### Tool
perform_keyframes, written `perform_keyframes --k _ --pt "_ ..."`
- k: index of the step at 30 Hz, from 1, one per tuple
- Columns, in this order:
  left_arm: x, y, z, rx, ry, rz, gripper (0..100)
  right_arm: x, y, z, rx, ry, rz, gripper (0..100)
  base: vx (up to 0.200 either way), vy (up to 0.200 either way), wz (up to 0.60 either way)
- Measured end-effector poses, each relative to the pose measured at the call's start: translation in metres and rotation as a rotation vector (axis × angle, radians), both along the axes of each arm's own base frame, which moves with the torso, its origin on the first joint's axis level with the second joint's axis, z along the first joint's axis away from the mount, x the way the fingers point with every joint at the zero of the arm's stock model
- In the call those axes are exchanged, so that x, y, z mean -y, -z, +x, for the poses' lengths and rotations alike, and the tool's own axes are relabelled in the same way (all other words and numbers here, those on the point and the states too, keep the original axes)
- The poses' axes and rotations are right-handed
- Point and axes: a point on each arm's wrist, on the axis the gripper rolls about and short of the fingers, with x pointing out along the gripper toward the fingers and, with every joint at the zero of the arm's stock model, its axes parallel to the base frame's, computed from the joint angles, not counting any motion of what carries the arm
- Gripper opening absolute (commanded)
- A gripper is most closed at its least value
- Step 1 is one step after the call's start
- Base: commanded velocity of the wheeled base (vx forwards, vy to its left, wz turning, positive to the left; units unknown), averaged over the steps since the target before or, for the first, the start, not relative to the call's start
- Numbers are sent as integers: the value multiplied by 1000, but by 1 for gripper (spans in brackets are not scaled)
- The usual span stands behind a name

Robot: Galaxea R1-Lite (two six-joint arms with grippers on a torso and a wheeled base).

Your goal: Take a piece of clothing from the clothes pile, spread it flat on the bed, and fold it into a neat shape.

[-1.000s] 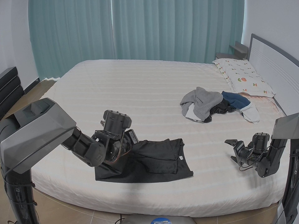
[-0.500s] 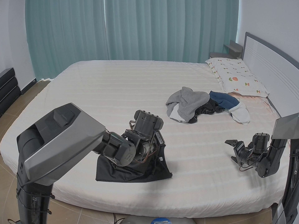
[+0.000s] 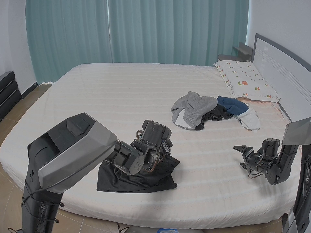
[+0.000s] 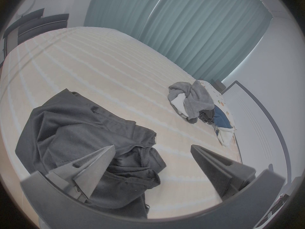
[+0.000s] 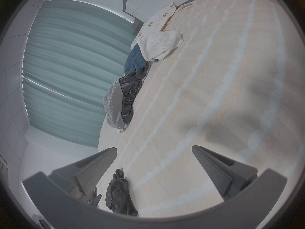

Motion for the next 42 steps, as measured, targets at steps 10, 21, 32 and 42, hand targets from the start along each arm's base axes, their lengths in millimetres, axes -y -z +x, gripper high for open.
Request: perform_keyframes --k 10,21,32,42 --pt "-35 -11 -11 -51 -21 -7 100 0 1 -1 -5 -1 0 100 0 0 0" --pt "-104 -15 -30 -123 -134 -221 100 -1 1 -2 -9 -4 -3 100 0 55 0" --pt "-185 0 -40 -143 -218 -375 100 -5 2 -2 -11 -13 -7 100 0 200 0" --pt "-217 7 -40 -164 -275 -395 100 -56 -17 -13 33 -135 -39 100 0 200 0"
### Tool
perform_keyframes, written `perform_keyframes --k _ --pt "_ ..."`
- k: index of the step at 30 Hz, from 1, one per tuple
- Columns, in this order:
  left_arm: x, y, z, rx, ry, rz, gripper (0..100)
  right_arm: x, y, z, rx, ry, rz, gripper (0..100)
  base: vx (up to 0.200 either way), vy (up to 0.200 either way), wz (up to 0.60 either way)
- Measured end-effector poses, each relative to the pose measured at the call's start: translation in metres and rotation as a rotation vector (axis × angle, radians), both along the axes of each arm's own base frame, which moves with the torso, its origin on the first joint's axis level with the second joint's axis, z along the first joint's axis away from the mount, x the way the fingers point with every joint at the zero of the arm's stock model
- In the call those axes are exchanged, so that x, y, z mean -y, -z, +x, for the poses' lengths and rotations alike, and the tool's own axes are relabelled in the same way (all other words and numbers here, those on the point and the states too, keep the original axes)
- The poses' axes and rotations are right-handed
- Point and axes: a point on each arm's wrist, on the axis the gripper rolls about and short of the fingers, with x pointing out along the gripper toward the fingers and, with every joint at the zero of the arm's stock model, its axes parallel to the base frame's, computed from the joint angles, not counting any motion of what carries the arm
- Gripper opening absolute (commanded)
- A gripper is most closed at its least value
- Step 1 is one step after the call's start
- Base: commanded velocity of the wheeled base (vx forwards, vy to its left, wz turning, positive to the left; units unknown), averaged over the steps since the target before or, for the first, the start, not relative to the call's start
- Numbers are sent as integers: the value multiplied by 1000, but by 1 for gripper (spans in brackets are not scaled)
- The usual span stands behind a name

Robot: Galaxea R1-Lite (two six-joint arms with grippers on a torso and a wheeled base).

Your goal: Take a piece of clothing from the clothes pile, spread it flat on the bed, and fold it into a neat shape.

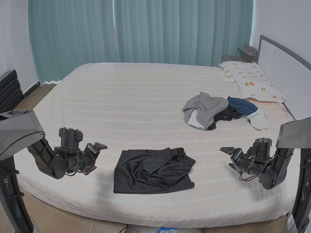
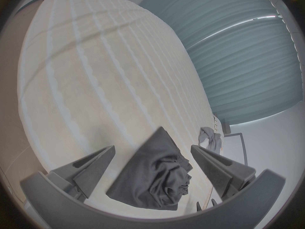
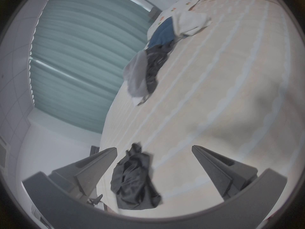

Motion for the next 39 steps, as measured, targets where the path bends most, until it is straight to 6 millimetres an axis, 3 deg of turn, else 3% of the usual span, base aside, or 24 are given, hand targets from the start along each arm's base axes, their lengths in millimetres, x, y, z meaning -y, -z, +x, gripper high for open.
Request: perform_keyframes --k 15,19,24,29,39 --pt "-5 10 5 -23 -11 5 100 -91 -29 19 25 -291 -36 100 0 200 0" --pt "-6 11 5 -24 -13 9 100 -113 -27 20 28 -349 -36 100 0 150 0" --pt "-5 13 6 -25 -17 17 100 -117 -18 15 -4 -362 -54 100 0 0 0" --pt "-5 14 6 -27 -15 18 100 -109 -11 5 -24 -377 -121 100 0 0 0" --pt "-4 15 6 -30 -13 18 100 -106 -2 3 -49 -377 -148 100 0 0 0"
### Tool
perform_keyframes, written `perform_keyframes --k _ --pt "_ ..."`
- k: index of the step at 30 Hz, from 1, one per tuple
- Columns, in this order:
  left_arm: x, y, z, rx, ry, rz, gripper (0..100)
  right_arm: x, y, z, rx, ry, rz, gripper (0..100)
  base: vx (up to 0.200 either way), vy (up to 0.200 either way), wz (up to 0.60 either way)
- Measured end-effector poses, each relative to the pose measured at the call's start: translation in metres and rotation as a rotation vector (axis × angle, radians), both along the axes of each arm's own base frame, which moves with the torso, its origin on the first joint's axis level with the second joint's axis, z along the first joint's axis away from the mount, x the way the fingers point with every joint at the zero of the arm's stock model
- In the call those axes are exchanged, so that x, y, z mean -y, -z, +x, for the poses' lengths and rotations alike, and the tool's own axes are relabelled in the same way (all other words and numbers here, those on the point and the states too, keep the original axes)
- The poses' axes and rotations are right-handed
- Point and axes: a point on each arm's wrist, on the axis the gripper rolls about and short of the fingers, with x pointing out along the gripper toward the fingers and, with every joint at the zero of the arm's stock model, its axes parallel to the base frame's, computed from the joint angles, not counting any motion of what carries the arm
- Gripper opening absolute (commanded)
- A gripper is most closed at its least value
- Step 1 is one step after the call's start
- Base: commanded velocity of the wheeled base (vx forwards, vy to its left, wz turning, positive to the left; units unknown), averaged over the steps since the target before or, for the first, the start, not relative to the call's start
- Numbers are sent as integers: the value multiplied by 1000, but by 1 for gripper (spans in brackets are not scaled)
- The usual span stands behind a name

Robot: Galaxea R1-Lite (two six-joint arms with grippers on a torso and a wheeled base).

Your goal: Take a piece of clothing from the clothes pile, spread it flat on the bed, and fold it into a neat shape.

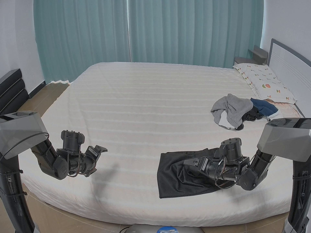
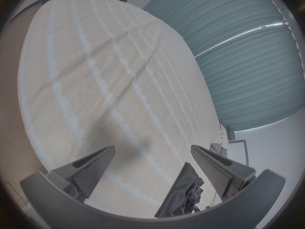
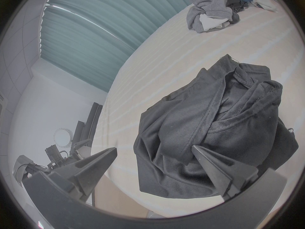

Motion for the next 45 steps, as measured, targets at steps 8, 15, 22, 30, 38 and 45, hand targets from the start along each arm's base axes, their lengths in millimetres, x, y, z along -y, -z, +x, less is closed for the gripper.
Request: perform_keyframes --k 8,15,22,30,38,45 --pt "0 0 0 -1 0 0 100 2 5 -3 -34 -4 -35 100 0 0 0" --pt "0 0 0 -1 0 2 100 3 6 -4 -34 -7 -69 100 0 0 0" --pt "0 1 0 -1 0 2 100 -1 6 2 -17 -9 -61 100 0 0 0" --pt "0 0 1 2 -1 1 100 -6 11 8 -8 13 -80 0 0 0 0" --pt "0 0 1 2 -2 1 100 9 7 12 4 53 -117 0 0 0 0" --pt "0 0 1 1 -2 1 100 34 -8 17 15 77 -166 0 0 0 0"
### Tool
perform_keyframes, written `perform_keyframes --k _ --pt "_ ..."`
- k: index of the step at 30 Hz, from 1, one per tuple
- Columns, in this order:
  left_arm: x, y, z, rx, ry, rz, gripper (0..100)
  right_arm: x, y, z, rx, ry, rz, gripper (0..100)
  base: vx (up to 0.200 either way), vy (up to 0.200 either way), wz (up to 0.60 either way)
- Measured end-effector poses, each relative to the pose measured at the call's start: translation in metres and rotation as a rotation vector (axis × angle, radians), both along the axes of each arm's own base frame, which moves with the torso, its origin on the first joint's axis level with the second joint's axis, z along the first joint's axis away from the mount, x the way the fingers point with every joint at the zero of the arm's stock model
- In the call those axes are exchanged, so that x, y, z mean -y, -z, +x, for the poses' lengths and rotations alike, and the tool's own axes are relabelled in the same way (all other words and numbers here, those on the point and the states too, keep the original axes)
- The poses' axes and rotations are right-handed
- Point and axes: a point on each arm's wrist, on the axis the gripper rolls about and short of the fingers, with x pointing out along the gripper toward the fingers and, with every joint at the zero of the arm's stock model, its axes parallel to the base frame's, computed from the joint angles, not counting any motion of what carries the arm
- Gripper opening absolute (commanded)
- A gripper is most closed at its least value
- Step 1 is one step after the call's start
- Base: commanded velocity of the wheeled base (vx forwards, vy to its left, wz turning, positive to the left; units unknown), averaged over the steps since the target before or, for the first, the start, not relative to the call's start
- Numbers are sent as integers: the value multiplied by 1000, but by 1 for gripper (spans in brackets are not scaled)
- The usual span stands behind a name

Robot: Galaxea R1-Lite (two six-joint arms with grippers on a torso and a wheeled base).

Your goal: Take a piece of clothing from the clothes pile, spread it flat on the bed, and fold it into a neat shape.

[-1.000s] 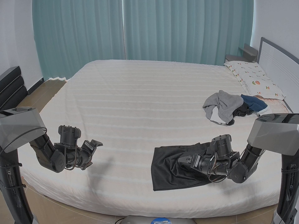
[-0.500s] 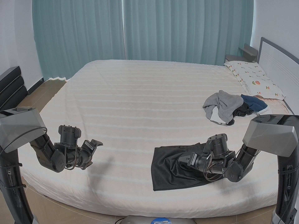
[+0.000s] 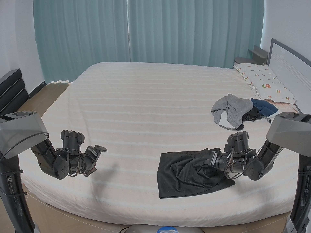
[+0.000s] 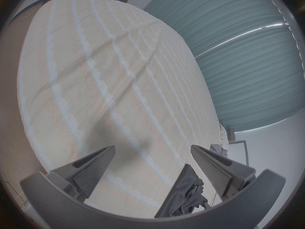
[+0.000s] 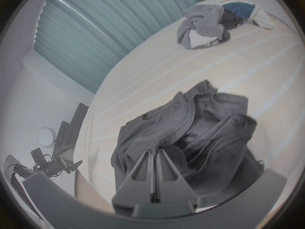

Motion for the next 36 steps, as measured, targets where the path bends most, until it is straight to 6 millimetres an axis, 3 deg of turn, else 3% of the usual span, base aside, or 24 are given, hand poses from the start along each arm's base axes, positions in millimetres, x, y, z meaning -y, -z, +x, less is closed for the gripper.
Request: perform_keyframes --k 11,22,36 --pt "0 0 0 -1 -1 1 100 44 -19 8 52 22 -71 0 0 0 0" --pt "0 1 0 -1 0 2 100 73 -29 -1 17 -49 -171 0 0 0 0" --pt "0 1 0 -1 1 2 100 102 -20 3 -49 -44 -252 0 0 0 0"
